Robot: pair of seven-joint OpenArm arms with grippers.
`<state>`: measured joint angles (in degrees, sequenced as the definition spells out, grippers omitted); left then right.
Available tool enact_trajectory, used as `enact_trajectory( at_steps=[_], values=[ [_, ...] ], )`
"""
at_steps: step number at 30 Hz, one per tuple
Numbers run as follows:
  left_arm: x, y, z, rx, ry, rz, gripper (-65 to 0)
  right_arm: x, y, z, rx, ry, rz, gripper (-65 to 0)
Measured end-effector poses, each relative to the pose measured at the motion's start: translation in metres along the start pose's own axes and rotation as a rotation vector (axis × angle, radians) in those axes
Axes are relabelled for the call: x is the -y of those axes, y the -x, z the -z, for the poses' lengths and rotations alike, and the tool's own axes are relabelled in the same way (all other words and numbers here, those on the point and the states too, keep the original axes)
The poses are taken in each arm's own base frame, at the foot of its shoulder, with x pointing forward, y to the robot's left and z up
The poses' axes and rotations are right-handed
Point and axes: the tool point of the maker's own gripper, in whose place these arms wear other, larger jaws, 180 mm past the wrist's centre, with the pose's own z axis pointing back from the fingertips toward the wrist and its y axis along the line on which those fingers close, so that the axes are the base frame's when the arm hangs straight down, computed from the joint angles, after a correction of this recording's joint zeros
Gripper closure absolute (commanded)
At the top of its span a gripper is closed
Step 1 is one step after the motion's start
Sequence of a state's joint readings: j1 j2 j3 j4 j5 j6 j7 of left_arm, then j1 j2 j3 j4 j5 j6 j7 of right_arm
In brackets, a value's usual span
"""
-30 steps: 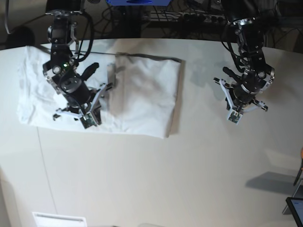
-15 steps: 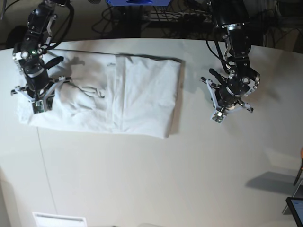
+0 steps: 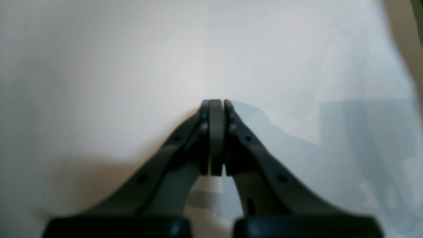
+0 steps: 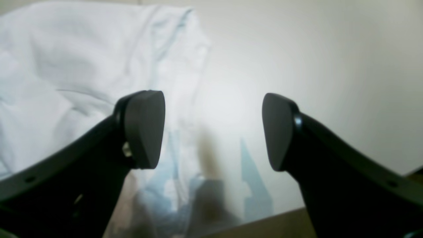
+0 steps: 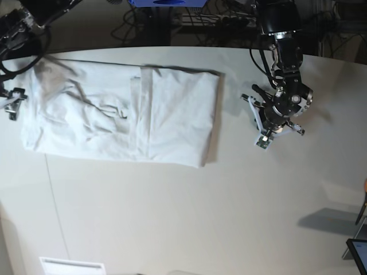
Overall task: Fold the T-shirt properly
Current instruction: 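Move the right gripper to the strip's other end and grasp it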
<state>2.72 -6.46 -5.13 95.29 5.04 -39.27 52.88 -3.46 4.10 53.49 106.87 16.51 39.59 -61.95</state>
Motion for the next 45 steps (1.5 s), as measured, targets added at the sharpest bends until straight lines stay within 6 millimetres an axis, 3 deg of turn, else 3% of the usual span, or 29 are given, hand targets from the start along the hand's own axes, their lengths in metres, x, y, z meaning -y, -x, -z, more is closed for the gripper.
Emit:
enact_trajectory(
  at_steps=[5, 10, 13, 17, 25, 29, 32, 38, 45],
  values=[
    [0.027, -0.02, 0.004, 0.037, 0.058, 0.075, 0.0, 0.005, 0.003, 0.003, -0.016, -0.073, 0.078, -44.0],
    [0.052, -0.035, 0.005, 0.143, 0.118, 0.082, 0.0, -0.006, 0.033, 0.022, -0.076, -0.189, 0.197, -44.0],
    [0.05, -0.034, 0.004, 0.145, 0.117, 0.074, 0.0, -0.013, 0.042, 0.031, -0.091, -0.258, 0.254, -44.0],
    [0.05, -0.033, 0.003, 0.151, 0.13, 0.06, 0.0, -0.006, 0.031, 0.037, -0.045, -0.315, 0.312, -44.1],
    [0.018, -0.012, -0.005, 0.15, 0.129, -0.042, 0.0, 0.003, 0.055, 0.05, -0.119, -0.35, 0.392, -44.7],
    [0.021, -0.008, -0.003, 0.162, 0.151, -0.067, 0.0, 0.004, 0.056, 0.051, -0.128, -0.356, 0.399, -44.7],
    [0.023, -0.009, -0.001, 0.171, 0.16, -0.078, 0.0, -0.012, 0.055, 0.053, -0.15, -0.4, 0.365, -44.4],
    [0.031, -0.016, 0.0, 0.191, 0.174, -0.096, 0.0, -0.068, 0.045, 0.058, -0.104, -0.559, 0.368, -44.1],
    [0.03, -0.016, 0.001, 0.188, 0.174, -0.096, 0.0, -0.083, 0.048, 0.057, -0.095, -0.588, 0.38, -44.0]
  ],
)
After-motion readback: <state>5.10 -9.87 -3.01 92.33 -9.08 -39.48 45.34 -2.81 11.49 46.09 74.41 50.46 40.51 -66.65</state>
